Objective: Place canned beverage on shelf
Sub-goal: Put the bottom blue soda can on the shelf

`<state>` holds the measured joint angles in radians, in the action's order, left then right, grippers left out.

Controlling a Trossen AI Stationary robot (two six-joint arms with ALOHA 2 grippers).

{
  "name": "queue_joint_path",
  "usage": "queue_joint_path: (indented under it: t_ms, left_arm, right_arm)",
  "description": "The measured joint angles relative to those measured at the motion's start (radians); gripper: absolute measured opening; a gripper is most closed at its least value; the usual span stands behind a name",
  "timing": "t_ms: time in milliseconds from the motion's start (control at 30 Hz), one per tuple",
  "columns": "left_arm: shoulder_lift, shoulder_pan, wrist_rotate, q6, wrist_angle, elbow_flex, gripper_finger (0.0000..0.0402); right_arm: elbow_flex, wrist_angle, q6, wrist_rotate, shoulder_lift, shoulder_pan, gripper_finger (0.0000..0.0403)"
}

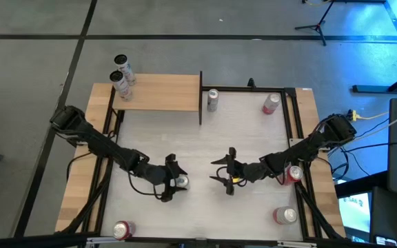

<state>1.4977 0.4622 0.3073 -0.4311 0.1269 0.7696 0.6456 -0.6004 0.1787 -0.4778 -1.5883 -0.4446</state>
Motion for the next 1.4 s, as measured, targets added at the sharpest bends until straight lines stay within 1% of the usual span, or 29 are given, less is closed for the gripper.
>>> queue_joint_path:
  t_ms: [100, 200, 333, 400, 500, 600, 667, 767, 833, 933, 1000, 1133, 1233, 1333, 1400]
  left_arm:
    - [-0.013, 0.003, -0.001, 0.01, -0.002, 0.0, 0.0294]
    - [-0.054, 0.009, -0.001, 0.023, -0.026, 0.013, 0.0294]
    - [-0.145, 0.029, 0.026, 0.041, -0.14, 0.048, 0.0295]
    - [-0.194, 0.052, 0.074, 0.041, -0.185, 0.051, 0.0293]
    - [-0.235, 0.092, 0.182, 0.005, -0.302, 0.052, 0.0288]
    - [-0.23, 0.13, 0.301, -0.096, -0.436, 0.045, 0.0282]
    - [-0.217, 0.148, 0.353, -0.156, -0.444, 0.016, 0.028]
    - [-0.188, 0.157, 0.381, -0.216, -0.418, -0.043, 0.0279]
    - [-0.166, 0.158, 0.413, -0.245, -0.37, -0.074, 0.0279]
    - [-0.123, 0.155, 0.447, -0.252, -0.28, -0.12, 0.0279]
    - [-0.093, 0.149, 0.442, -0.238, -0.204, -0.135, 0.0279]
    - [-0.04, 0.138, 0.435, -0.189, -0.101, -0.143, 0.0279]
    - [-0.015, 0.133, 0.411, -0.157, -0.033, -0.144, 0.0279]
    - [-0.011, 0.131, 0.371, -0.139, -0.01, -0.144, 0.0279]
    - [-0.011, 0.138, 0.353, -0.142, -0.007, -0.144, 0.0279]
  right_arm:
    - [0.0, -0.002, 0.0, 0.0, 0.0, 0.0, 0.0264]
    - [0.011, -0.002, 0.0, 0.009, 0.0, -0.003, 0.0264]
    - [0.042, -0.006, -0.001, 0.044, -0.005, -0.027, 0.0264]
    - [0.062, -0.007, -0.003, 0.074, -0.02, -0.043, 0.0264]
    - [0.108, -0.006, -0.003, 0.133, -0.078, -0.056, 0.0264]
    - [0.175, -0.003, -0.003, 0.197, -0.172, -0.054, 0.0264]
    - [0.232, -0.003, -0.018, 0.225, -0.244, -0.046, 0.0264]
    - [0.33, 0.0, -0.07, 0.285, -0.349, -0.037, 0.0264]
    - [0.393, 0.002, -0.101, 0.316, -0.404, -0.031, 0.0264]
    - [0.47, 0.025, -0.127, 0.324, -0.458, -0.032, 0.0264]
    - [0.502, 0.047, -0.135, 0.312, -0.477, -0.032, 0.0264]
    - [0.523, 0.089, -0.135, 0.282, -0.489, -0.032, 0.0264]
    - [0.523, 0.107, -0.134, 0.235, -0.489, -0.026, 0.0264]
    - [0.523, 0.136, -0.133, 0.217, -0.489, -0.025, 0.0264]
    - [0.523, 0.164, -0.13, 0.222, -0.489, -0.024, 0.0264]
